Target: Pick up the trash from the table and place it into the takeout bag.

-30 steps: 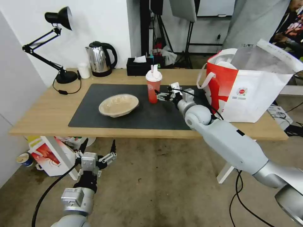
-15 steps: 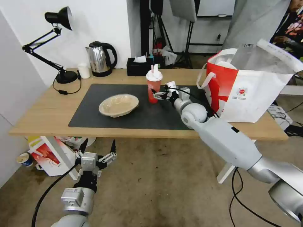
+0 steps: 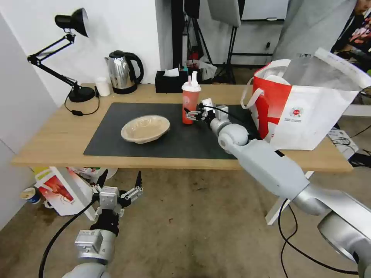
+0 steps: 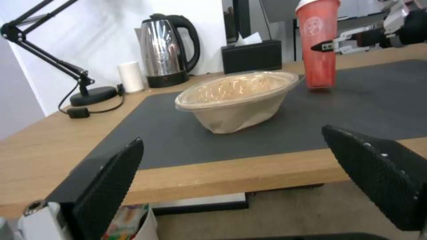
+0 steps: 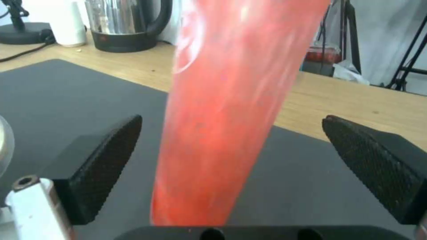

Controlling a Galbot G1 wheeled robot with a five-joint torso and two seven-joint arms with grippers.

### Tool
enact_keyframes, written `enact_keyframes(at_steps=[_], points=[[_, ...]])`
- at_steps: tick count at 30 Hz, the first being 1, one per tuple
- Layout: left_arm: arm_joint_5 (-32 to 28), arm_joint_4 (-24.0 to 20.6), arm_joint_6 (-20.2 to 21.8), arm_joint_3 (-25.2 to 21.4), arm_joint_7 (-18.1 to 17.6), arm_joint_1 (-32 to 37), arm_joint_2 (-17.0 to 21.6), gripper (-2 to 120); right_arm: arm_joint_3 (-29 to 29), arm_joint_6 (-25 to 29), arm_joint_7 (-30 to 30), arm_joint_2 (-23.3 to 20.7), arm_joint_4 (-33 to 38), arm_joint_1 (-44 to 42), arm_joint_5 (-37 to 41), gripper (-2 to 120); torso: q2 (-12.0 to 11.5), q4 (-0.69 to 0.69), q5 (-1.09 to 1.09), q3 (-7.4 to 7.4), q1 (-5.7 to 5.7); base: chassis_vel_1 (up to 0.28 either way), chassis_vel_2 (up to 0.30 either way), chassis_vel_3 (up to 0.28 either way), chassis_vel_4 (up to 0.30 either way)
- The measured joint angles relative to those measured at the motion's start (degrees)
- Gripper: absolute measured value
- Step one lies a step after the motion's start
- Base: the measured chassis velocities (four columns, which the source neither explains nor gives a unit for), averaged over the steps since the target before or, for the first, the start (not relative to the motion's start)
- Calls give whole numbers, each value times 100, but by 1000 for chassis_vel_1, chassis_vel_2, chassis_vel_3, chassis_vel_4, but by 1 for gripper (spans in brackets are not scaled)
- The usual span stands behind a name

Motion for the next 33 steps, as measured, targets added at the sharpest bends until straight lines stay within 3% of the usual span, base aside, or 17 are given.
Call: enact_keyframes(at_steps=[9,19,24,27,33], points=[[0,0,0,0,0,0,0,100,-7,13,-168,58,-40,-61,216,86,0,0,0,0,0,0,0,0,0],[0,0,0,0,0,0,0,100,85,31,-288,-34,-28,-112,276,51,0,-1,0,0,0,0,0,0,0],[0,0,0,0,0,0,0,100,112,32,-313,-54,-10,-133,276,28,0,0,0,0,0,0,0,0,0],[0,0,0,0,0,0,0,100,112,35,-316,-60,0,-139,275,24,0,-1,0,0,0,0,0,0,0],[0,0,0,0,0,0,0,100,115,48,-320,-70,35,-143,273,1,0,0,1,0,0,0,0,0,0]])
